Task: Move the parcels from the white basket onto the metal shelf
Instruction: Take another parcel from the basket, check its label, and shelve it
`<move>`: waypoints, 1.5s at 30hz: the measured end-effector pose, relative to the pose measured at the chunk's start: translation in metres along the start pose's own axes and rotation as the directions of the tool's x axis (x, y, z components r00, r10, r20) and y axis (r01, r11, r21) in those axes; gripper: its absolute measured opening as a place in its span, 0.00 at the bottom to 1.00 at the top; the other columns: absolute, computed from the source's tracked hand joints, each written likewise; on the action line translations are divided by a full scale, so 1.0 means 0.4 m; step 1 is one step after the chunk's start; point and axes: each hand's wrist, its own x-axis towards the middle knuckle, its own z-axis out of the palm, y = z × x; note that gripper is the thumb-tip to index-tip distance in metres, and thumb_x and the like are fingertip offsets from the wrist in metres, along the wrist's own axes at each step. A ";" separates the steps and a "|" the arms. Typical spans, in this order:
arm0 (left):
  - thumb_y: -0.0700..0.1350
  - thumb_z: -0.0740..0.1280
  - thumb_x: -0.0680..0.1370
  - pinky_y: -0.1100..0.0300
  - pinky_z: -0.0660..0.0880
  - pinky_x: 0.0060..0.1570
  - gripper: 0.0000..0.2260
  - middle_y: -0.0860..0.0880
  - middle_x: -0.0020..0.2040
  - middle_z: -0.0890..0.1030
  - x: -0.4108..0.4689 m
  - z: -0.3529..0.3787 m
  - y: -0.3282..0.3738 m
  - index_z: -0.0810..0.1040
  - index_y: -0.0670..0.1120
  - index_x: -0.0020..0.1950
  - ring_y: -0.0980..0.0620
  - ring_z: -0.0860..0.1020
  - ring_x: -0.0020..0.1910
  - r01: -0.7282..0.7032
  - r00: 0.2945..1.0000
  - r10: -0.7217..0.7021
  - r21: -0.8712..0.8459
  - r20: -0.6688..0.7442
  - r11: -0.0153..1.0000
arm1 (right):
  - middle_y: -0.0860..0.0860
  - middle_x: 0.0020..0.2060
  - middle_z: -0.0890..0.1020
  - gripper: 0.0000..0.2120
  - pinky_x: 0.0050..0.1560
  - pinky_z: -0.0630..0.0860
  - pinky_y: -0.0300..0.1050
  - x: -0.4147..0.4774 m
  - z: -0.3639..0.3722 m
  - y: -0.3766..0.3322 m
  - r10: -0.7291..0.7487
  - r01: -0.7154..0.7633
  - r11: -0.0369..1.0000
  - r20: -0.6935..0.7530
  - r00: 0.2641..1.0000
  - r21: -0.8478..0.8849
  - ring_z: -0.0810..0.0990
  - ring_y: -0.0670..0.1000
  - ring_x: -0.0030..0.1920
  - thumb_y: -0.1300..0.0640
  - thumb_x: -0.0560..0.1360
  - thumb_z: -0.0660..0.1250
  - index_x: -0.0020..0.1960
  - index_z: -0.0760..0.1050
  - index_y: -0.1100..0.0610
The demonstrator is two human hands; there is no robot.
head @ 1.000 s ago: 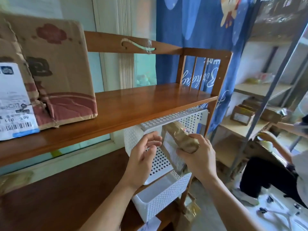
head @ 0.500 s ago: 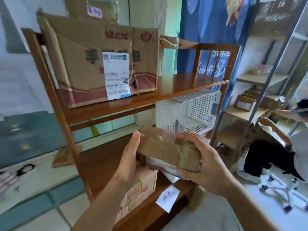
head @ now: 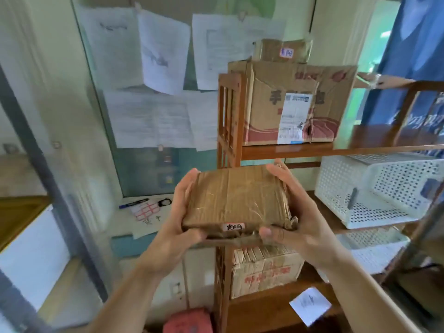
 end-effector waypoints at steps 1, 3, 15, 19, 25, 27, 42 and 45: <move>0.25 0.63 0.68 0.55 0.74 0.58 0.49 0.60 0.77 0.64 -0.019 -0.003 0.018 0.57 0.65 0.79 0.48 0.70 0.66 -0.015 1.000 0.016 0.054 -0.019 0.998 | 0.47 0.81 0.59 0.44 0.78 0.60 0.49 0.008 0.004 -0.006 -0.033 0.036 0.998 0.052 0.998 -0.051 0.53 0.47 0.82 0.53 0.68 0.81 0.77 0.62 0.43; 0.22 0.61 0.67 0.59 0.73 0.62 0.51 0.68 0.73 0.65 -0.059 0.005 0.051 0.50 0.62 0.80 0.53 0.70 0.70 -0.043 0.996 0.055 0.158 -0.072 0.987 | 0.47 0.83 0.51 0.46 0.73 0.63 0.34 0.025 0.020 -0.026 -0.048 0.053 0.998 0.152 0.987 -0.032 0.49 0.42 0.82 0.59 0.68 0.79 0.77 0.59 0.41; 0.32 0.65 0.74 0.58 0.75 0.65 0.40 0.62 0.72 0.73 -0.226 -0.034 0.156 0.53 0.53 0.81 0.57 0.73 0.71 -0.053 0.950 0.130 0.266 -0.282 0.962 | 0.53 0.74 0.72 0.47 0.68 0.75 0.57 0.021 0.123 -0.050 -0.009 -0.033 0.977 0.192 0.981 0.212 0.73 0.55 0.73 0.49 0.65 0.82 0.79 0.62 0.46; 0.65 0.70 0.73 0.54 0.76 0.65 0.31 0.56 0.69 0.78 -0.263 -0.063 0.192 0.67 0.60 0.74 0.51 0.75 0.70 0.012 0.911 0.040 0.125 -0.411 0.992 | 0.59 0.57 0.86 0.27 0.49 0.83 0.53 0.049 0.209 -0.107 0.349 -0.412 0.818 0.223 0.910 0.401 0.88 0.54 0.50 0.36 0.65 0.72 0.60 0.79 0.49; 0.62 0.82 0.59 0.36 0.68 0.70 0.48 0.48 0.70 0.76 -0.307 -0.159 0.248 0.61 0.68 0.74 0.43 0.76 0.69 -0.018 0.759 0.010 -0.006 -0.651 1.000 | 0.51 0.53 0.88 0.26 0.54 0.84 0.58 0.045 0.443 -0.160 0.394 -0.482 0.823 0.309 0.866 0.302 0.88 0.53 0.52 0.33 0.71 0.64 0.61 0.78 0.49; 0.61 0.82 0.59 0.34 0.69 0.69 0.47 0.44 0.70 0.76 -0.337 -0.228 0.267 0.61 0.69 0.73 0.40 0.76 0.69 0.001 0.710 0.003 0.005 -0.704 1.000 | 0.48 0.54 0.86 0.21 0.62 0.79 0.60 0.057 0.503 -0.177 0.336 -0.399 0.904 0.323 0.885 0.154 0.85 0.51 0.54 0.36 0.74 0.67 0.60 0.77 0.49; 0.76 0.72 0.55 0.38 0.72 0.67 0.47 0.55 0.74 0.74 -0.708 -0.698 0.394 0.66 0.68 0.73 0.48 0.77 0.69 0.174 0.761 -0.183 -0.076 -0.622 0.982 | 0.53 0.42 0.86 0.29 0.36 0.83 0.44 0.154 1.005 -0.320 0.117 -0.177 0.775 0.137 0.984 0.606 0.84 0.51 0.40 0.41 0.59 0.81 0.50 0.78 0.57; 0.69 0.71 0.67 0.33 0.77 0.59 0.36 0.42 0.66 0.82 -0.763 -0.739 0.385 0.73 0.55 0.71 0.38 0.82 0.60 0.187 0.784 -0.353 -0.347 -0.510 0.919 | 0.54 0.53 0.85 0.37 0.47 0.85 0.50 0.150 1.085 -0.297 0.096 -0.188 0.713 0.171 0.981 0.676 0.85 0.53 0.50 0.42 0.58 0.84 0.56 0.74 0.62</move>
